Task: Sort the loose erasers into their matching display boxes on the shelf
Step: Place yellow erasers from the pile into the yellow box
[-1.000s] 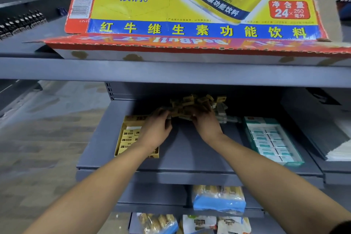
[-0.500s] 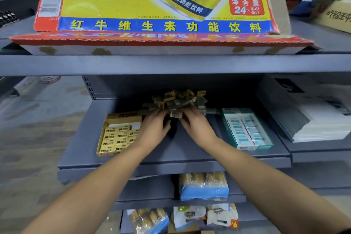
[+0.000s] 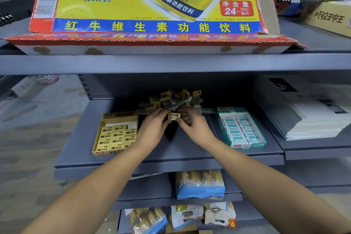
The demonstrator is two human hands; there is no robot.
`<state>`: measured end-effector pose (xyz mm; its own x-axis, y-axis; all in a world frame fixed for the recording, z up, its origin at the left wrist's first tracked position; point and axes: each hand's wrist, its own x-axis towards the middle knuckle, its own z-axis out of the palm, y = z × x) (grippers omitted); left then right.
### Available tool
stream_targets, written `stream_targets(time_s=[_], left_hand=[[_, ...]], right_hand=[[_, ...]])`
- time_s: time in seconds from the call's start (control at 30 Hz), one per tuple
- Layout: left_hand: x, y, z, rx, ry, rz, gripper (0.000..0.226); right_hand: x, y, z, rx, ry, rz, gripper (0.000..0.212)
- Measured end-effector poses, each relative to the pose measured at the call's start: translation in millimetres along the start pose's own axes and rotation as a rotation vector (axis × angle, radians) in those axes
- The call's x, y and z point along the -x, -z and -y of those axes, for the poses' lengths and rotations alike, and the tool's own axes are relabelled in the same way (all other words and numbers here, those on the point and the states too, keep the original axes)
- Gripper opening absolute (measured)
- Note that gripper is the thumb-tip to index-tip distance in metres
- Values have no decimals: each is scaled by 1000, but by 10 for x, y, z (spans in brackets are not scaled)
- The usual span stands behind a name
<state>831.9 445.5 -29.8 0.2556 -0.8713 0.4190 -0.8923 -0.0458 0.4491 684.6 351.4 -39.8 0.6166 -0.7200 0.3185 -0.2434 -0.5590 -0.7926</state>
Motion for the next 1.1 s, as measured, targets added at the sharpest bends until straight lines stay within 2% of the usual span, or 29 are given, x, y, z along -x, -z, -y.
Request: stream_targets(time_s=[0.23,0.47,0.53,0.63,0.8,0.87,0.93,1.0,1.1], left_hand=[[-11,-5,14,15,-16,-25,30],[-20,-8,24,16,-9,-51,30],[-19,-8,11,10,2,-70,30],[-30,-13,-1,5,28,-72,31],[-22,-42,-45,60,32,-11,30],[-14,-59,-39,65,-11,15,28],[-8,-67,-25,66,-34,18,26],[-8,-53,-19,57,-12,-18,27],[-18,-23,-22,54,-28,-48,38]], right_hand=[[6,-7,6,89,66,24,35],[6,-52,-28,93,90,-44,33],[-14,-66,-32,-11,-37,-89,27],[-64,-82,-37,-249,-227,-58,17],[-92,-64,101,-583,-327,-47,21],[-98,-42,148,-566,-345,-68,18],[-115,-19,115,-422,-327,-110,18],[-118,8,80,-281,-254,-130,17],[-98,30,92,-196,-152,-142,9]])
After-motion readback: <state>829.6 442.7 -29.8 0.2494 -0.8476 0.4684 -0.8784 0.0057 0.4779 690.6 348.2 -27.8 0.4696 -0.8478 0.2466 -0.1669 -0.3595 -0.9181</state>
